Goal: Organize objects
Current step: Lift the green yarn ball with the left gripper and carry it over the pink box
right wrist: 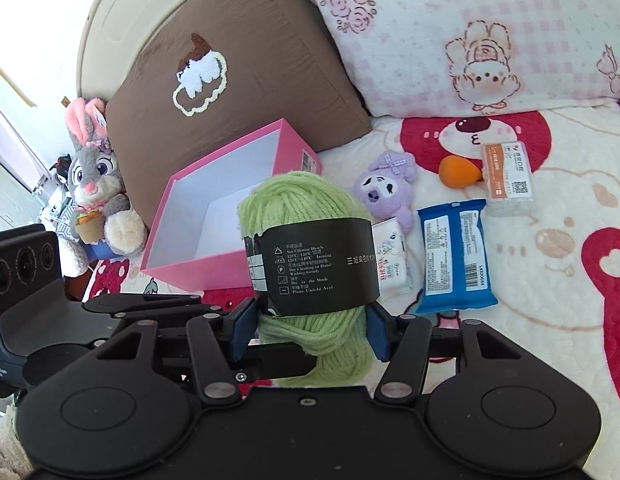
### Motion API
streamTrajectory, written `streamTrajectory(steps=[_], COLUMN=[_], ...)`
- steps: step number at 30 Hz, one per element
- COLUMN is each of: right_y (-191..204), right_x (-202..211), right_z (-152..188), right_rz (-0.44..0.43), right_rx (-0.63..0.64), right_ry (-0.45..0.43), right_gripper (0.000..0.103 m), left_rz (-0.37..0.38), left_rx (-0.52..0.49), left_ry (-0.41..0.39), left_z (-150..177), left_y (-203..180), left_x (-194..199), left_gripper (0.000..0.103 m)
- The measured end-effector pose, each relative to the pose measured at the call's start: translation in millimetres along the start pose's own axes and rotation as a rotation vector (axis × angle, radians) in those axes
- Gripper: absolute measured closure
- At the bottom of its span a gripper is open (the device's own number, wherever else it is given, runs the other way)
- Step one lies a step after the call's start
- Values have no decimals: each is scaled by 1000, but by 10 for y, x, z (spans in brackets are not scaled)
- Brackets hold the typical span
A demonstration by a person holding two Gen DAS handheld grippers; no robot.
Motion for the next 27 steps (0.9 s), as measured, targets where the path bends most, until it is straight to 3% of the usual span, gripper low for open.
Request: streamTrajectory(steps=[11,27], right_y=[667,1748], right_x=[-99,-961], right_z=[-244,-821], right_rz=[-31,-223], right_rx=[97,77], right_ry=[81,206], right_gripper=[42,42], left_rz=[-103,-403], left_rx=[29,87], left_ry=[6,57], left_z=[-126,-614], left_y=[189,1158], left_x=[578,1476], left_gripper=[65,65])
Point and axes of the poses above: each gripper's, at about its wrist camera, not at the fingertips, and x roughly against the way its jaws point, y to its left, z to its underside, the point moved 8 cm from there along -x, roughly the way its jaws point, and after that the axes turned 7 degrees about z, right-handed, at the moved point
